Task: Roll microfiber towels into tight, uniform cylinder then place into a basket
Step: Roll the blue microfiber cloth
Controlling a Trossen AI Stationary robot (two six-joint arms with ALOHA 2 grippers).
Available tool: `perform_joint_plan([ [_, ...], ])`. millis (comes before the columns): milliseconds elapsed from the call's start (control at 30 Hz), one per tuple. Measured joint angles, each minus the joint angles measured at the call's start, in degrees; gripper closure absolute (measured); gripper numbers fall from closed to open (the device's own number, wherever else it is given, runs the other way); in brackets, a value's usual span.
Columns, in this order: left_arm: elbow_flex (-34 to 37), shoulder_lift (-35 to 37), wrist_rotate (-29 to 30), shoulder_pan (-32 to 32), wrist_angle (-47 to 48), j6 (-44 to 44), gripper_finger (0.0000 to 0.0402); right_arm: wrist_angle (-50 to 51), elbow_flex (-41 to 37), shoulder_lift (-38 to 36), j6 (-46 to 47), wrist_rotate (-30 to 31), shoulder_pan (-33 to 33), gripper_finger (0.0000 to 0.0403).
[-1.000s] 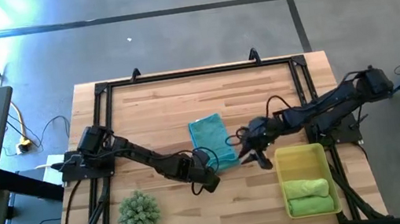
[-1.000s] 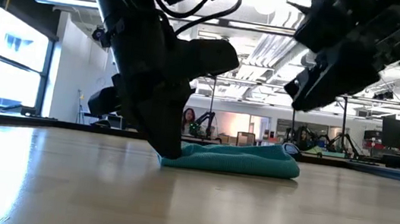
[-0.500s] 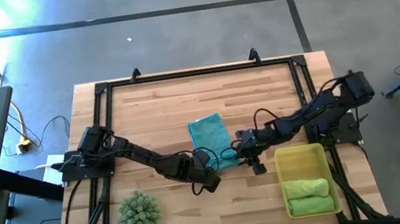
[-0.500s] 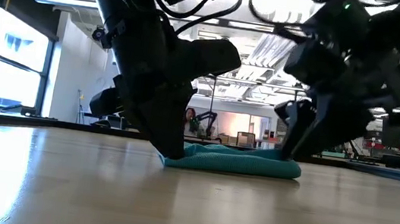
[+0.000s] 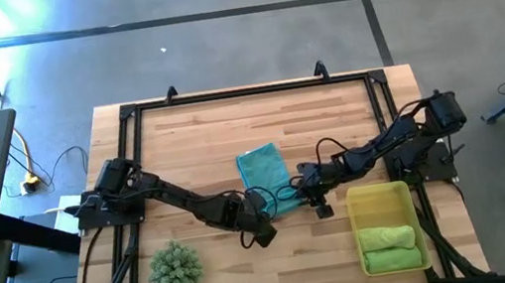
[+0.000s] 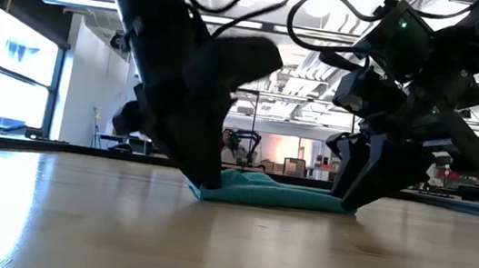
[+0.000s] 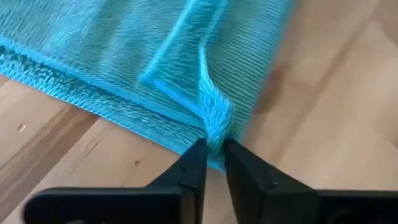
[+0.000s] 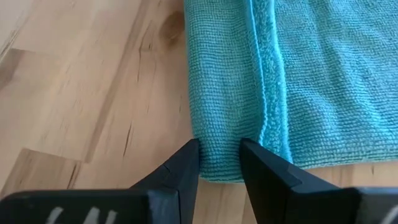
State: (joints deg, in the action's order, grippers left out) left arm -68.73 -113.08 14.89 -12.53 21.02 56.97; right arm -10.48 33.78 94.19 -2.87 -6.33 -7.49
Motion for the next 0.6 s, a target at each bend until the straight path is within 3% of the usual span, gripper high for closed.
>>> perform_joint_plan([
  [267,0.0,4.7,-2.7,-0.1,-1.3,-11.9,0.0284,0.4,0.0,0.2,0.0,0.0,0.0,0.0290],
  [467,-0.2,4.0,-1.4,-0.8,-9.7,-24.8,0.0271,-0.1,0.0,0.2,0.0,-0.1,0.0,0.0290],
  [600,-0.1,1.8,0.0,-0.7,-11.5,-27.1,0.0271,-0.1,0.0,0.2,0.3,-0.1,0.0,0.0290],
])
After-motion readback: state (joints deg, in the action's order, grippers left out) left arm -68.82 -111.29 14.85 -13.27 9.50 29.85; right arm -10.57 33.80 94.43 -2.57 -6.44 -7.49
